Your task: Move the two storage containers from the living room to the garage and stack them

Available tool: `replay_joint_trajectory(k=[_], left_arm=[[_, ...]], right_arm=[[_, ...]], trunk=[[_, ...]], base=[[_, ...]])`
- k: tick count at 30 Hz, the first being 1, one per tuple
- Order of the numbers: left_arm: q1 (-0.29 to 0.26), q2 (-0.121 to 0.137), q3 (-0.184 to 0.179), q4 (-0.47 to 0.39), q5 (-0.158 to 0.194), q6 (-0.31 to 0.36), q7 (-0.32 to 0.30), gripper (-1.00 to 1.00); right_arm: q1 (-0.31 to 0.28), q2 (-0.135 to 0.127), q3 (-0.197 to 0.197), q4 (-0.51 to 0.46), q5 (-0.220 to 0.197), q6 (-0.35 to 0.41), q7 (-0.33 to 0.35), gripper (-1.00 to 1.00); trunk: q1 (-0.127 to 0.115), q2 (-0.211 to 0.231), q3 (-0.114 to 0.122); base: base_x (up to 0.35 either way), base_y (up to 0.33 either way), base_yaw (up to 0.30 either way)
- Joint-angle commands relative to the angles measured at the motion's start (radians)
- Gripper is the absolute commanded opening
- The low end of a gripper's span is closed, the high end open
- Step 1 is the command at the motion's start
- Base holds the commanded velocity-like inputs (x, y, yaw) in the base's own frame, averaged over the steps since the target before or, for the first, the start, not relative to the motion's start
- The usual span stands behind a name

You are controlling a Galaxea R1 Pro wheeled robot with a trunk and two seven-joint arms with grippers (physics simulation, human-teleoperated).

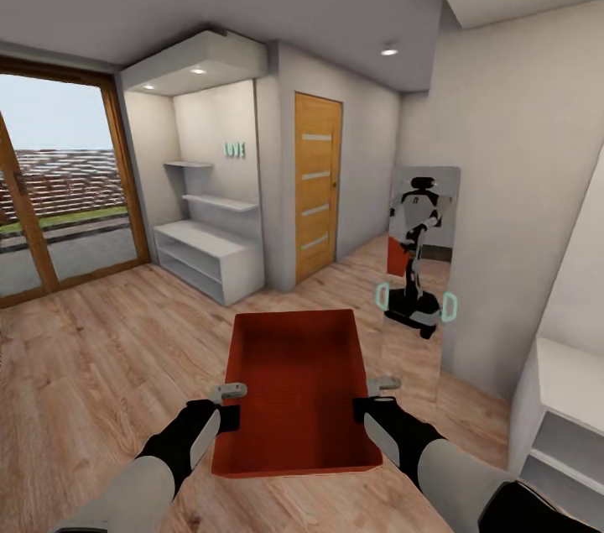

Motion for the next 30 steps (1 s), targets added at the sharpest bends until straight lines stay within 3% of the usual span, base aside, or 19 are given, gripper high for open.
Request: replay_joint_trajectory(k=[1,16,30], left_arm=[[0.001,0.029,-0.006,0.000,-0.020,0.008,0.022,-1.00],[0.001,0.029,-0.006,0.000,-0.020,0.008,0.022,-1.00],[0.001,0.029,-0.006,0.000,-0.020,0.008,0.022,-1.00]], right_arm=[[-0.002,-0.001,-0.021,-0.005,0.007,0.004,-0.007,-1.00],[-0.002,-0.001,-0.021,-0.005,0.007,0.004,-0.007,-1.00],[-0.002,-0.001,-0.021,-0.005,0.007,0.004,-0.007,-1.00]], trunk=[[0.001,-0.001,0.000],[0.001,-0.001,0.000],[0.001,-0.001,0.000]], base=[[0.323,0.000,0.148],[0.323,0.000,0.249],[0.323,0.000,0.026]])
